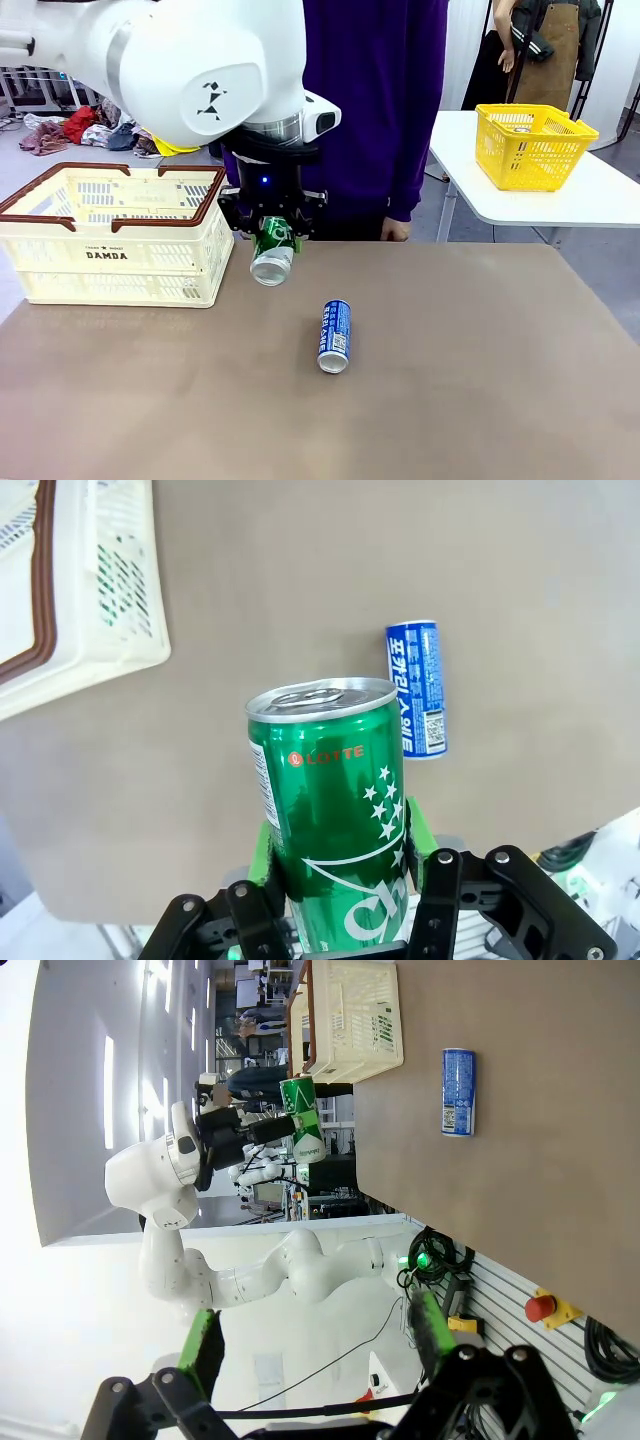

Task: Place the drinks into the Shopping basket.
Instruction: Pick up one drink and place it into the Shopping basket.

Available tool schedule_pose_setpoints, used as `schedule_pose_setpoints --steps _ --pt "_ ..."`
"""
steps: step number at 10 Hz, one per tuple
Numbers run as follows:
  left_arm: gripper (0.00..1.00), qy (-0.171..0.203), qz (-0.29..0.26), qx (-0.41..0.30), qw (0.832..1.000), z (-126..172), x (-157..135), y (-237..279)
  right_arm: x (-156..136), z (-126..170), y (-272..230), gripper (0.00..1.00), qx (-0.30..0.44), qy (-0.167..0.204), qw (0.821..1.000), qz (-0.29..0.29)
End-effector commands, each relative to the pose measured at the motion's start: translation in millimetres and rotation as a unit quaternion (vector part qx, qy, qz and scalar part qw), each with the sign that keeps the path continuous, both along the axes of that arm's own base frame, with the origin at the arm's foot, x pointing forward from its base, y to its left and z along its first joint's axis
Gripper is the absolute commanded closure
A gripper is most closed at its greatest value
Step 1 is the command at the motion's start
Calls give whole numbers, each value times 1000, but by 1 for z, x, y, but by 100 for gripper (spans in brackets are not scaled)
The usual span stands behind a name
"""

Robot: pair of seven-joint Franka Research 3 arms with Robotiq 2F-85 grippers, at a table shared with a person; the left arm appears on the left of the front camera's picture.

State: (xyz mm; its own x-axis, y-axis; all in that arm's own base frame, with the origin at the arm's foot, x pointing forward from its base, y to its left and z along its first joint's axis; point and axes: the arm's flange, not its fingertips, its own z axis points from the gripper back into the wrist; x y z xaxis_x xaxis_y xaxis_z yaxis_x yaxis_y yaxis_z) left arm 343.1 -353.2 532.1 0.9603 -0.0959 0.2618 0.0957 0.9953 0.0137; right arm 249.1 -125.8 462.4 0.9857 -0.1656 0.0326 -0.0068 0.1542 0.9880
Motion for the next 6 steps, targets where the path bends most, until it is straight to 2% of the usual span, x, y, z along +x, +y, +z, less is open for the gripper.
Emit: schedule_pose_setpoints --steps 1,6 --pt "100 -2 -4 -9 1000 -1 2 -3 3 8 1 0 13 5 1000 -7" --pt "100 2 -4 1 1000 -8 3 -5 3 8 1 0 13 5 1000 -7"
